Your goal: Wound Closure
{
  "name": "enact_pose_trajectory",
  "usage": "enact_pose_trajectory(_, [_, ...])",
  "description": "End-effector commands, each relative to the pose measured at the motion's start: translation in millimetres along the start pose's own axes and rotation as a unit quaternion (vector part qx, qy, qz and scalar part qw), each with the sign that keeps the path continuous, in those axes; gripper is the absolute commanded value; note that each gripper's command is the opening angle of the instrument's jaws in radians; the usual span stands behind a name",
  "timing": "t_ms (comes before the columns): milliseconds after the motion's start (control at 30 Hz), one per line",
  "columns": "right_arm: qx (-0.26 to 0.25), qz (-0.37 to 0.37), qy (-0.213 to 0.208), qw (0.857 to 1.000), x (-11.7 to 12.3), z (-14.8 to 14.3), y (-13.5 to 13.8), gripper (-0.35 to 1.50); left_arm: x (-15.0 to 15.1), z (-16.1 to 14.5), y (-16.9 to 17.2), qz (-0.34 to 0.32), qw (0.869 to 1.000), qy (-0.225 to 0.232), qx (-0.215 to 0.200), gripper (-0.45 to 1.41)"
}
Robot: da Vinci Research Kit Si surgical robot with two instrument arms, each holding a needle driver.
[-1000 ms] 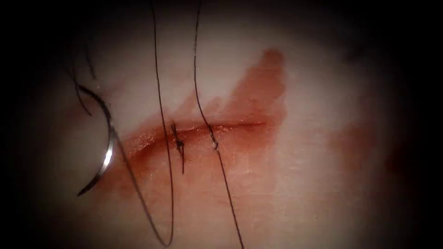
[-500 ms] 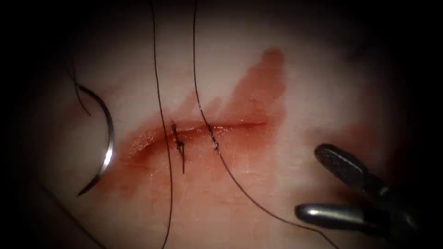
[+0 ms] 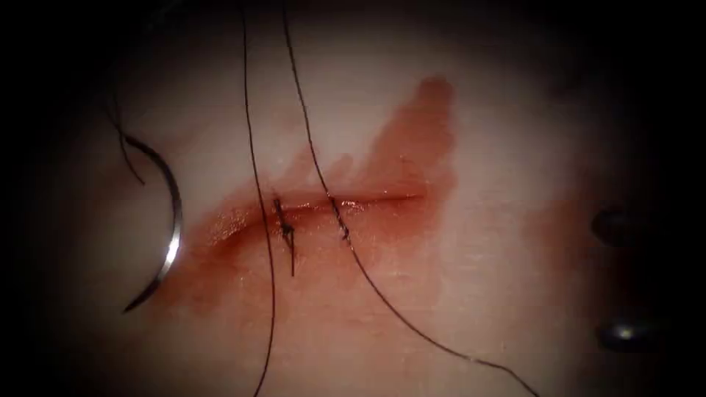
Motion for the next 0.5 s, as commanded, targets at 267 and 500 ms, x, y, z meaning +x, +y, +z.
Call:
enact_pose_trajectory(267, [0.020, -0.032, -0.017, 0.999, -2.1, 10.7, 3.7, 0.17, -1.9, -1.9, 3.8, -0.031, 0.999, 0.006, 0.012, -0.45])
enact_pose_trajectory(500, [0.017, -0.042, -0.038, 0.998, -1.9, 17.2, 5.4, -0.35, -4.2, -1.8, 6.4, -0.054, 0.998, 0.015, 0.032, -0.45])
